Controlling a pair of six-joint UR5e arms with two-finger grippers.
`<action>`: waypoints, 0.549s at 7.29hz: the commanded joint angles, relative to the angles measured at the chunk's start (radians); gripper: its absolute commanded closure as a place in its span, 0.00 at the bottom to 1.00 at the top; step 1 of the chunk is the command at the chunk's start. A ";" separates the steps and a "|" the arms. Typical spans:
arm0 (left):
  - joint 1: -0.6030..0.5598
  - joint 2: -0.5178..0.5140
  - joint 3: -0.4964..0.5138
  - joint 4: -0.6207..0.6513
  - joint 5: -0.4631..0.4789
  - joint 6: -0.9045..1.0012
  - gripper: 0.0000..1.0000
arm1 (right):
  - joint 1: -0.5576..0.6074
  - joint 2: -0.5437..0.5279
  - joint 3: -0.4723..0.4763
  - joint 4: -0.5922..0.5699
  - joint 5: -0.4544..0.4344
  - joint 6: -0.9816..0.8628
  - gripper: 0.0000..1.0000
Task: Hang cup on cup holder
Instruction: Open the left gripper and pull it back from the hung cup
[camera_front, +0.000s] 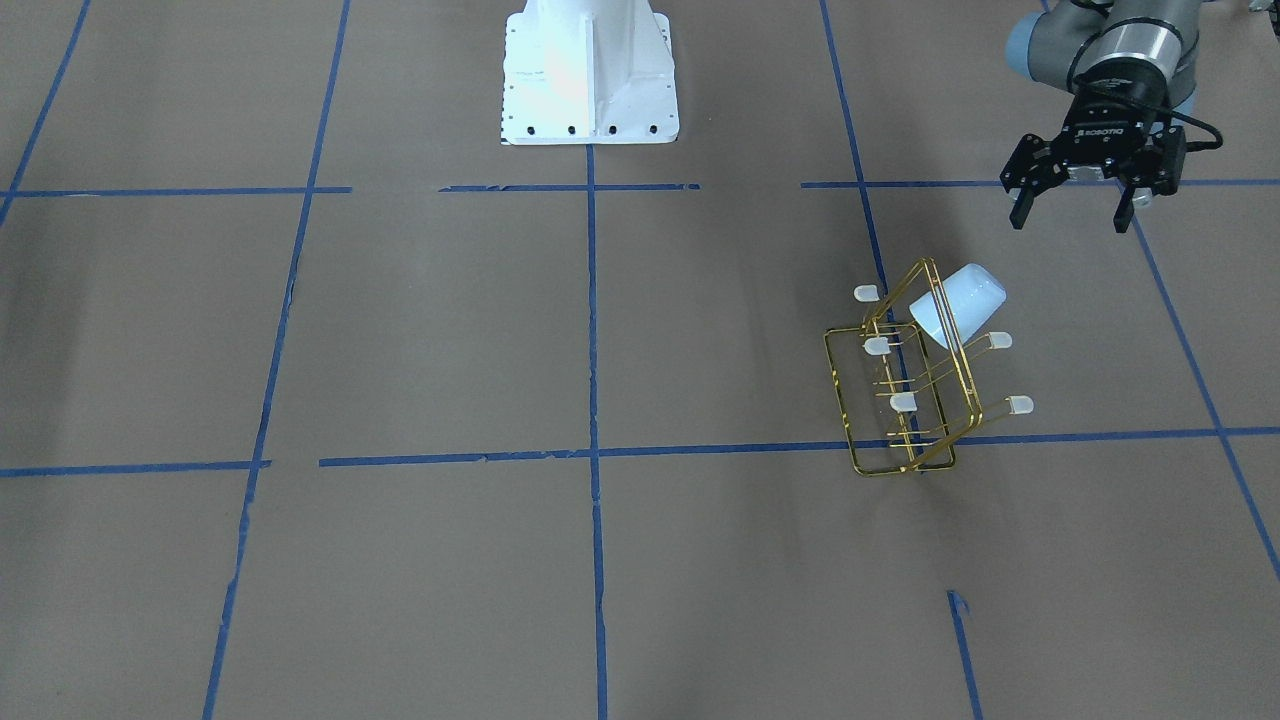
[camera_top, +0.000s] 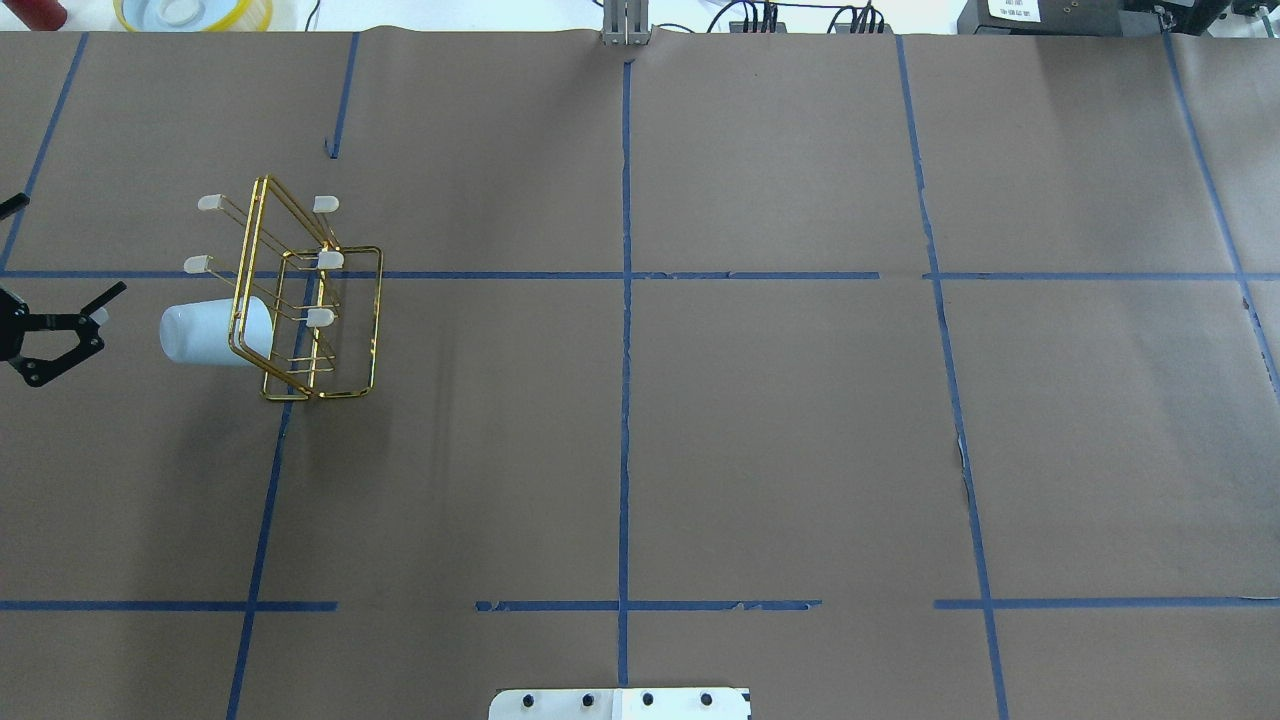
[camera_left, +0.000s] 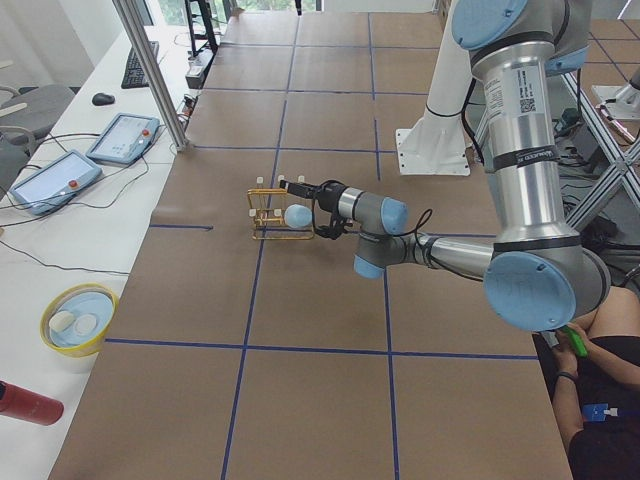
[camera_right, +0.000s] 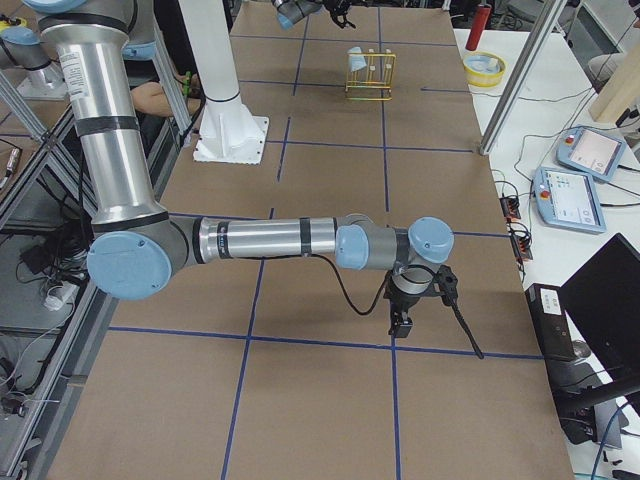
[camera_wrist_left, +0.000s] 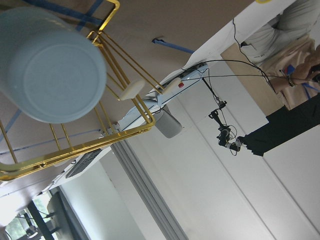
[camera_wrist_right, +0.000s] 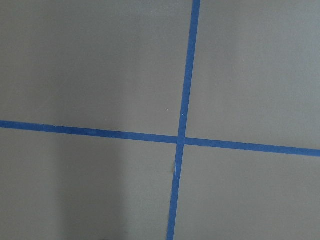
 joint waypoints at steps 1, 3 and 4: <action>-0.200 -0.020 -0.006 0.195 -0.258 0.292 0.00 | 0.000 0.000 0.000 0.000 0.000 0.000 0.00; -0.369 -0.064 -0.003 0.405 -0.470 0.501 0.00 | 0.000 0.000 0.000 0.001 0.000 0.000 0.00; -0.426 -0.081 -0.005 0.520 -0.536 0.665 0.00 | -0.001 0.000 0.000 0.001 0.000 0.000 0.00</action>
